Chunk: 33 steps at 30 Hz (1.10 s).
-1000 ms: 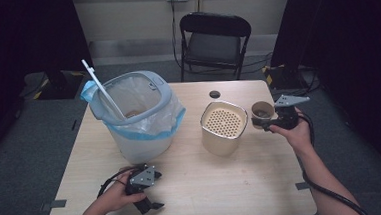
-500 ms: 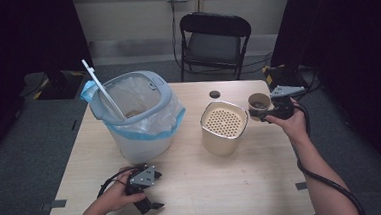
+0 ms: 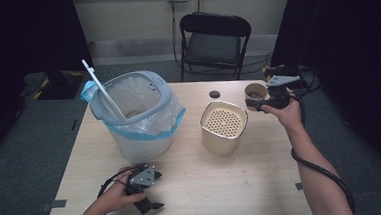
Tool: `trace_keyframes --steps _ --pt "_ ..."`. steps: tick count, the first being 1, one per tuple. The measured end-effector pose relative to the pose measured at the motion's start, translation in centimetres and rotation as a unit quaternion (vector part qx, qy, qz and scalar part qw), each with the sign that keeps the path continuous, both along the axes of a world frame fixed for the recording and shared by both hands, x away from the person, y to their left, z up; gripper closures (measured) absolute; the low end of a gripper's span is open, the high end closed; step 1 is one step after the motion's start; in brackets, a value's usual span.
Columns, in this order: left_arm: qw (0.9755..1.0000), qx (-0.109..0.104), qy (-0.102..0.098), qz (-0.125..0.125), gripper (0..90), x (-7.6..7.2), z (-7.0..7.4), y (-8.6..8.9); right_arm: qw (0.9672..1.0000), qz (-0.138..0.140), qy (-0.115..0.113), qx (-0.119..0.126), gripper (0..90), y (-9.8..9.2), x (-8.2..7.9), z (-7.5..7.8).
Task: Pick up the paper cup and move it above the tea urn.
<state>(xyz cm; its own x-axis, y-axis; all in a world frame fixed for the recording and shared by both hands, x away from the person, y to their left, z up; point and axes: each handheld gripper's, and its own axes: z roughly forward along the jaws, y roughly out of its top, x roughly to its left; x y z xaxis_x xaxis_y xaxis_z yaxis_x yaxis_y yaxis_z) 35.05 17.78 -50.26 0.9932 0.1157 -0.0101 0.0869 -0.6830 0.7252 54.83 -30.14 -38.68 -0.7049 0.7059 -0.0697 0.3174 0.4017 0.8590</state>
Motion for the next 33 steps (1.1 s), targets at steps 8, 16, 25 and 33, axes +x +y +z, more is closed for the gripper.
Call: trace_keyframes --steps 8,16,25,33 --pt "1.0000 0.000 0.000 0.000 0.0 0.0 0.0 0.0 1.0000 0.003 -0.005 -0.003 27.1 0.7 0.8 0.4" --pt "1.0000 -0.003 0.000 0.001 0.0 0.0 0.0 0.0 0.9998 0.010 -0.009 -0.012 27.3 1.3 1.8 1.1" --pt "1.0000 0.000 0.001 0.000 0.0 0.0 0.0 0.0 0.9996 0.014 -0.024 -0.009 27.3 1.5 2.1 2.1" --pt "1.0000 0.000 0.000 0.000 0.0 0.0 0.0 0.0 0.9974 0.030 -0.061 -0.022 27.5 2.5 1.5 3.2"
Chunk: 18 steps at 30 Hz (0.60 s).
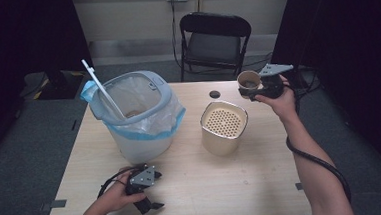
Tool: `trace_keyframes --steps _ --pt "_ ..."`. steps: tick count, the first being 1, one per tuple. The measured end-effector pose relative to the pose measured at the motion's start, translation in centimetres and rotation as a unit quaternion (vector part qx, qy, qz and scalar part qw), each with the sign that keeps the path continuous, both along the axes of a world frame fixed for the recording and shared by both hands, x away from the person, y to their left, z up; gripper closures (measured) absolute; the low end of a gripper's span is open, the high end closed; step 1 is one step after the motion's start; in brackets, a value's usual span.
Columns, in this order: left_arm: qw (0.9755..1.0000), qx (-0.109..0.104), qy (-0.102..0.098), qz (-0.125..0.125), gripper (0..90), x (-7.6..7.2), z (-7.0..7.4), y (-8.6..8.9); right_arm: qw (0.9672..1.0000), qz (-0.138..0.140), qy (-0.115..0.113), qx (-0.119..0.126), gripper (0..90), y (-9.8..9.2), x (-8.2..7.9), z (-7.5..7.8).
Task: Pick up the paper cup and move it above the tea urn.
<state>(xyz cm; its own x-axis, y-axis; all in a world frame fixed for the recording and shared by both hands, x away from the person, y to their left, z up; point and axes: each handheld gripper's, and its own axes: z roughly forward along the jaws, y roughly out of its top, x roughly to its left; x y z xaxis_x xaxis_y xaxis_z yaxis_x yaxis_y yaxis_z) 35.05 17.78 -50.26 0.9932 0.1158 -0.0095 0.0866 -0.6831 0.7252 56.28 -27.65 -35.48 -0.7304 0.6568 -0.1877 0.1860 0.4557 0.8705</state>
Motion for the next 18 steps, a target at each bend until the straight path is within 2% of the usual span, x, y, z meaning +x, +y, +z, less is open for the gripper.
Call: trace_keyframes --steps 3,4,5,6,7,8,10,11,14,18 --pt "1.0000 0.000 0.000 0.001 0.0 0.0 0.0 0.0 0.9997 0.005 -0.020 -0.015 27.6 0.6 -0.4 0.4" --pt "1.0000 0.000 0.000 0.001 0.0 0.0 0.0 0.0 0.9997 0.005 -0.020 -0.015 27.6 0.6 -0.4 0.4" --pt "1.0000 0.002 -0.004 -0.002 0.0 0.1 0.0 0.0 0.9988 0.010 -0.037 -0.031 27.6 1.0 -0.7 0.8" --pt "1.0000 0.002 -0.004 -0.002 0.0 0.1 0.0 0.0 0.9988 0.010 -0.037 -0.031 27.6 1.0 -0.7 0.8" --pt "0.9999 0.008 -0.008 -0.003 0.0 0.1 0.1 0.1 0.9980 0.012 -0.053 -0.033 27.7 1.4 -1.0 1.1" --pt "1.0000 0.007 -0.006 -0.003 0.0 0.1 0.1 0.1 0.9977 0.013 -0.059 -0.032 27.7 1.5 -1.2 1.3" --pt "1.0000 0.007 -0.005 -0.003 0.0 0.1 0.1 0.1 0.9975 0.017 -0.062 -0.030 27.8 1.5 -1.3 1.5" --pt "1.0000 0.004 -0.007 -0.002 0.0 0.1 0.0 0.0 0.9964 0.019 -0.074 -0.037 27.8 1.7 -1.6 1.8" --pt "1.0000 0.007 -0.006 -0.003 0.0 0.1 0.0 0.1 0.9950 0.020 -0.085 -0.049 27.7 1.9 -1.8 2.1" --pt "0.9999 0.008 -0.007 -0.002 0.0 0.1 0.1 0.0 0.9890 0.025 -0.118 -0.086 27.9 2.4 -2.5 2.5"
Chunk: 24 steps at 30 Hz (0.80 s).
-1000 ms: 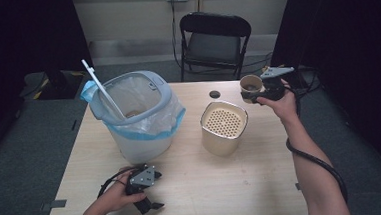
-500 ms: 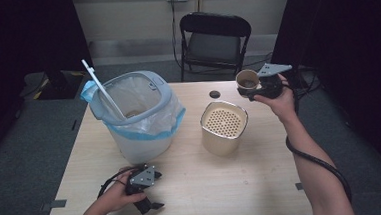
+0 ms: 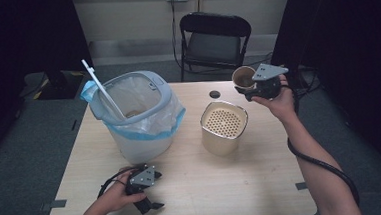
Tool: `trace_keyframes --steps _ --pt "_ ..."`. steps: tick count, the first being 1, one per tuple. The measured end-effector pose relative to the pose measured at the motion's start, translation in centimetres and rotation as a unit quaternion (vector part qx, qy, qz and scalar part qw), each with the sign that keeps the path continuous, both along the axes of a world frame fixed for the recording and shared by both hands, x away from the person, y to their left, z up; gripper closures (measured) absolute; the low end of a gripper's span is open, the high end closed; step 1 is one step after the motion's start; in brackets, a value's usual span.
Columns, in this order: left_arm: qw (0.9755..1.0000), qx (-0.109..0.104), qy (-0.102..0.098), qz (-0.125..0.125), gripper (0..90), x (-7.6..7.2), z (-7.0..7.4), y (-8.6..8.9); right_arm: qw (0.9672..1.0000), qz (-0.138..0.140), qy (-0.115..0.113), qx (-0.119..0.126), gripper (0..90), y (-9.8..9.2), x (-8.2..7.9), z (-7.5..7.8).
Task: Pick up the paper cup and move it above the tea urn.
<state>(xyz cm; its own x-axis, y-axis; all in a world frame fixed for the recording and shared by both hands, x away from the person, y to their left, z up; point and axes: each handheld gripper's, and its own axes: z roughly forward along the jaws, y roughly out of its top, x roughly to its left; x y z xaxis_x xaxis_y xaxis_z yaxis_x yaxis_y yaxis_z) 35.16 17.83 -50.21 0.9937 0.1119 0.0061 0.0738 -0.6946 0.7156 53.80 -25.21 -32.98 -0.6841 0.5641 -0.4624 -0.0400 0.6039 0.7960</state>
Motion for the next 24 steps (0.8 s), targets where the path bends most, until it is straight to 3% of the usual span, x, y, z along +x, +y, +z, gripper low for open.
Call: trace_keyframes --steps 5,7,10,13,15,16,17,18,19,20,22,23,24 --pt "1.0000 0.005 -0.001 -0.001 0.0 0.0 0.1 0.0 0.9989 0.004 -0.024 -0.039 28.2 0.6 -0.7 0.1" --pt "1.0000 0.004 0.000 -0.001 0.0 0.0 0.1 0.0 0.9960 0.007 -0.043 -0.078 28.3 1.2 -1.2 0.0" --pt "1.0000 0.003 -0.001 -0.001 0.0 0.0 0.0 0.0 0.9939 0.008 -0.055 -0.095 28.3 1.6 -1.5 0.0" --pt "1.0000 0.001 0.000 0.000 0.0 0.0 0.0 0.0 0.9863 0.012 -0.087 -0.140 28.5 2.3 -2.3 0.2" --pt "1.0000 -0.002 0.000 -0.001 0.0 0.0 0.0 0.0 0.9827 0.016 -0.097 -0.157 28.5 2.7 -2.6 0.2" --pt "1.0000 -0.002 0.000 -0.001 0.0 0.0 0.0 0.0 0.9827 0.016 -0.097 -0.157 28.5 2.7 -2.6 0.2" --pt "1.0000 0.002 0.000 -0.001 0.0 0.0 0.0 0.0 0.9765 0.022 -0.105 -0.187 28.5 3.1 -3.0 0.2" --pt "1.0000 0.002 0.000 -0.001 0.0 0.0 0.0 0.0 0.9765 0.022 -0.105 -0.187 28.5 3.1 -3.0 0.2" --pt "1.0000 0.003 0.000 -0.001 0.0 0.0 0.0 0.0 0.9726 0.025 -0.112 -0.202 28.5 3.3 -3.2 0.1" --pt "1.0000 0.004 0.000 0.000 0.0 0.0 0.1 0.0 0.9608 0.025 -0.133 -0.242 28.5 3.8 -3.6 0.0" --pt "1.0000 0.003 0.000 0.000 0.0 0.0 0.0 0.0 0.9520 0.033 -0.147 -0.267 28.6 4.2 -3.9 -0.3" --pt "1.0000 -0.001 0.001 -0.001 0.0 0.0 0.0 0.0 0.9450 0.033 -0.156 -0.285 28.6 4.3 -4.0 -0.5" --pt "1.0000 -0.001 0.001 -0.001 0.0 0.0 0.0 0.0 0.9450 0.033 -0.156 -0.285 28.6 4.3 -4.0 -0.5"
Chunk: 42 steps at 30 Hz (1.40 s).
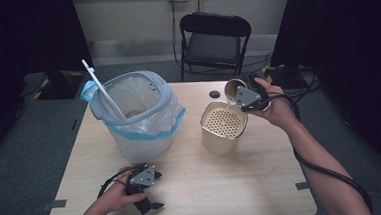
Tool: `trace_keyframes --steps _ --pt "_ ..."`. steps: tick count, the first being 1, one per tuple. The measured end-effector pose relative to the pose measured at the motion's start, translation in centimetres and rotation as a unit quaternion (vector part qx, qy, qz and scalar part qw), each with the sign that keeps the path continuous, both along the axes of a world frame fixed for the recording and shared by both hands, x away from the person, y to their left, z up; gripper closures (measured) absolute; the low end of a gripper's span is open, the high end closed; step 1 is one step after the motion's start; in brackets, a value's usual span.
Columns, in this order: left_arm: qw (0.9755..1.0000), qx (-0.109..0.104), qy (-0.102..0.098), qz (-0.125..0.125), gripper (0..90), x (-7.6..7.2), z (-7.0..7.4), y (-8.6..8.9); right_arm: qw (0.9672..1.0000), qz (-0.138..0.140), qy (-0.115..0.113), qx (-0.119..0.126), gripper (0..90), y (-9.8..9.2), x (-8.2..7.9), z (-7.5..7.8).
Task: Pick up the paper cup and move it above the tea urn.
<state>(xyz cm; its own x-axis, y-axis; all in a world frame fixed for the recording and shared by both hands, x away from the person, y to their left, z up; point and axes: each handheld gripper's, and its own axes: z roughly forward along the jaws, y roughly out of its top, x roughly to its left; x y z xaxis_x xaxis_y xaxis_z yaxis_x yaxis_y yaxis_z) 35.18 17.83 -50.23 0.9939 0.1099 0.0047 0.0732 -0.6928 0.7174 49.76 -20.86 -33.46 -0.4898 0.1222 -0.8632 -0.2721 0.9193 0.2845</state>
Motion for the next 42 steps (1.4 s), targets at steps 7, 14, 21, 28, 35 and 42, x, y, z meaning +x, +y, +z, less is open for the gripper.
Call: trace_keyframes --steps 7,14,21,28,35,42 --pt "1.0000 0.005 -0.001 0.001 0.0 0.0 0.1 0.0 0.9806 0.019 -0.112 -0.160 28.7 1.7 -1.3 -1.2" --pt "1.0000 0.004 0.000 0.000 0.0 0.0 0.1 0.0 0.9335 0.039 -0.213 -0.286 28.8 2.4 -2.2 -2.4" --pt "1.0000 0.000 -0.001 0.001 0.0 0.0 0.0 0.0 0.8697 0.043 -0.327 -0.367 28.9 2.7 -3.1 -2.0" --pt "1.0000 -0.001 -0.001 0.001 0.0 0.0 0.0 0.0 0.9556 0.007 -0.182 -0.231 28.2 2.6 -2.5 -0.1" --pt "1.0000 0.003 0.000 0.000 0.0 0.0 0.0 0.0 0.9967 -0.049 0.064 0.008 27.8 0.6 0.2 0.8" --pt "1.0000 0.007 -0.001 0.001 0.0 0.0 0.1 0.0 0.9688 -0.071 0.182 0.153 27.4 -0.8 1.7 1.0"
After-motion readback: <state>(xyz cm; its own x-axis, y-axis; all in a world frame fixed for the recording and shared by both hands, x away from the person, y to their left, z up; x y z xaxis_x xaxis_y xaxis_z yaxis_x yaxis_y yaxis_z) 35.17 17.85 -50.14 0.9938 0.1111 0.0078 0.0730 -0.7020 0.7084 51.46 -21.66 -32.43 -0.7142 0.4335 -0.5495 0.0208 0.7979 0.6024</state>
